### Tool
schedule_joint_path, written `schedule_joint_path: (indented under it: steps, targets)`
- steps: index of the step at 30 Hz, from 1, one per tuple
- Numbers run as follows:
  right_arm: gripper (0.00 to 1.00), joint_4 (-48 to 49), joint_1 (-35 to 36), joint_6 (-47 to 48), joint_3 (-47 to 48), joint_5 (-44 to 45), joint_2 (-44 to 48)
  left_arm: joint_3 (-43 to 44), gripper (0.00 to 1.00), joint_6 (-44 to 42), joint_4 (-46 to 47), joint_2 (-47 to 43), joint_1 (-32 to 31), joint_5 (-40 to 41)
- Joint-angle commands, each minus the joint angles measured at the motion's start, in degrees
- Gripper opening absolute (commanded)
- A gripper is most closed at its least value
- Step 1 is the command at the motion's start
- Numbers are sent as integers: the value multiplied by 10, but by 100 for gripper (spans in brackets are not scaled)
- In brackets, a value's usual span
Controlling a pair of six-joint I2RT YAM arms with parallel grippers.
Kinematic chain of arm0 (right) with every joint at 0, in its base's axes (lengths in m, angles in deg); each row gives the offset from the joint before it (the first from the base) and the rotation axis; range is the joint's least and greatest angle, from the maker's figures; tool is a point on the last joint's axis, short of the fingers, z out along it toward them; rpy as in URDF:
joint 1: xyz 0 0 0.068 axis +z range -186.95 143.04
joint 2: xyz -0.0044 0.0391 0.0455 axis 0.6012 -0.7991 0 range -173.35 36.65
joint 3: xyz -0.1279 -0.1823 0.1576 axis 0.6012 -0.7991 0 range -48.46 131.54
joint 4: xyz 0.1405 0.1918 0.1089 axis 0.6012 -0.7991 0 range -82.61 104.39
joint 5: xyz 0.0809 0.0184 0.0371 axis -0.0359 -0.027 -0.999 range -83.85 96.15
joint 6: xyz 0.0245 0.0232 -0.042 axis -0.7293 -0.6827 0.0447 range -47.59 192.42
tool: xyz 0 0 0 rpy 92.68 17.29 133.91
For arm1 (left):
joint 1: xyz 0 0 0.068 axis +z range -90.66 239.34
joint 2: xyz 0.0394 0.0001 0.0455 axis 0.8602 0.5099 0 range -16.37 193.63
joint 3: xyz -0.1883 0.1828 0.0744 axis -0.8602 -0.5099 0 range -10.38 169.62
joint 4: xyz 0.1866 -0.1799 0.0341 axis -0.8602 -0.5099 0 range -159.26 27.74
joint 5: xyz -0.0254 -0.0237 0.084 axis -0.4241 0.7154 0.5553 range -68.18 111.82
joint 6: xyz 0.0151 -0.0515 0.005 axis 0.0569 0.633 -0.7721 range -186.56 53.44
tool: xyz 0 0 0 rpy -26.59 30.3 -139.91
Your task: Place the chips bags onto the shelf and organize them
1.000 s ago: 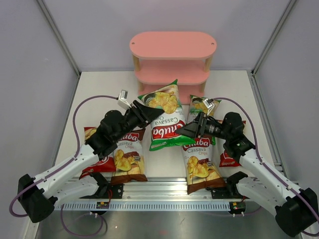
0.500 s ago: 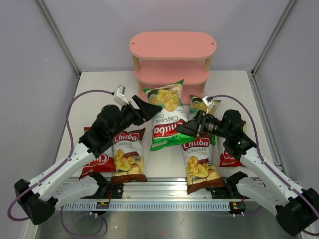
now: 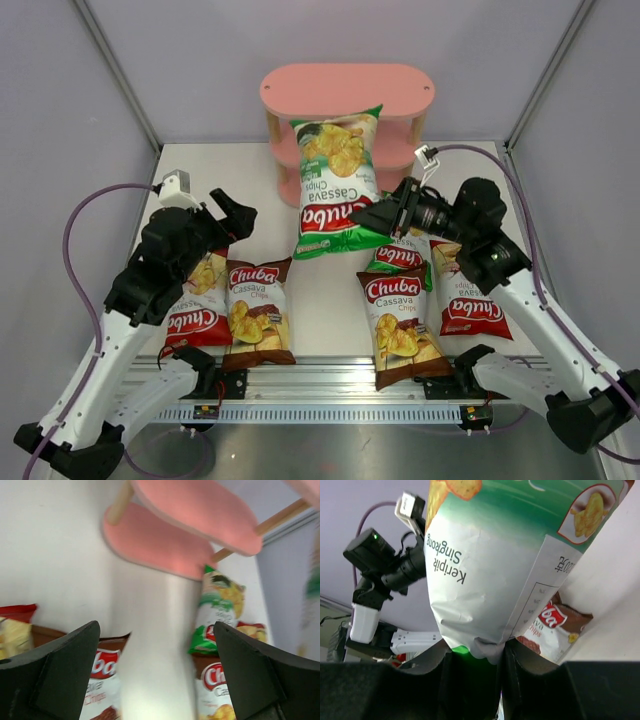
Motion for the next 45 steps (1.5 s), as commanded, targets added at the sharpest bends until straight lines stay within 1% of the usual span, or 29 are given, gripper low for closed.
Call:
schedule_joint_path:
  steps: [1, 2, 6, 7, 10, 11, 12, 13, 15, 17, 19, 20, 21, 22, 23, 24, 25, 26, 28, 31, 32, 33, 35, 36, 38, 40, 42, 43, 45]
  targets:
    - [15, -51, -3, 41, 117, 31, -54, 45, 99, -85, -103, -6, 3, 61]
    - [15, -60, -14, 41, 171, 30, -75, 56, 99, -107, -126, -6, 3, 65]
    - [15, -70, -48, 9, 288, 16, -202, 67, 99, -155, -157, -20, 3, 65]
    - [15, -85, -51, 6, 342, 16, -225, 65, 99, -165, -161, -32, 3, 70]
    - [16, -139, -56, 20, 435, 23, -319, 49, 99, -182, -165, -51, 3, 65]
    - [16, -152, -60, 17, 498, 21, -344, 43, 99, -185, -165, -63, 3, 63]
    - [16, -160, -63, 10, 525, 15, -392, 31, 99, -187, -165, -67, 3, 65]
    - [16, -162, -69, 0, 570, 2, -413, 25, 99, -192, -167, -71, 3, 67]
    - [15, -177, -74, -3, 616, 2, -467, 13, 99, -196, -169, -79, 3, 66]
    - [15, -184, -79, -15, 668, -6, -500, -6, 99, -203, -170, -82, 3, 68]
    - [17, -184, -81, -28, 699, -20, -544, -19, 99, -207, -169, -89, 3, 75]
    - [17, -189, -81, -35, 735, -26, -560, -32, 99, -202, -166, -93, 3, 83]
    - [17, -192, -81, -39, 756, -33, -594, -38, 99, -201, -162, -101, 3, 78]
    - [18, -207, -81, -41, 804, -41, -612, -43, 99, -202, -156, -103, 3, 65]
    - [18, -219, -81, -41, 831, -42, -629, -49, 99, -202, -154, -105, 3, 64]
    - [18, -245, -80, -36, 857, -43, -661, -53, 99, -200, -153, -106, 3, 64]
    - [21, -256, -81, -35, 904, -43, -677, -53, 99, -199, -153, -105, 3, 64]
    - [22, -265, -83, -35, 922, -43, -701, -57, 99, -198, -154, -106, 3, 63]
    - [27, -269, -84, -38, 945, -47, -715, -60, 99, -196, -154, -106, 3, 60]
    - [34, -256, -85, -39, 926, -39, -720, -63, 99, -196, -154, -107, 3, 60]
    - [38, -250, -85, -39, 920, -37, -717, -63, 99, -196, -154, -106, 3, 59]
    - [40, -244, -85, -39, 916, -36, -719, -64, 99, -197, -154, -106, 3, 58]
    - [43, -245, -86, -38, 925, -39, -728, -66, 99, -196, -152, -107, 3, 56]
    - [46, -247, -86, -33, 932, -42, -731, -67, 99, -196, -152, -106, 3, 56]
    - [48, -248, -89, -25, 943, -42, -735, -68, 99, -196, -150, -106, 3, 55]
    - [54, -240, -92, -14, 938, -43, -730, -69, 99, -196, -148, -107, 3, 54]
    - [56, -235, -97, -7, 934, -46, -724, -70, 99, -196, -148, -107, 3, 53]
    - [59, -234, -99, -6, 931, -46, -722, -71, 99, -196, -148, -107, 3, 53]
    - [60, -238, -104, 4, 928, -40, -716, -72, 99, -196, -147, -107, 3, 52]
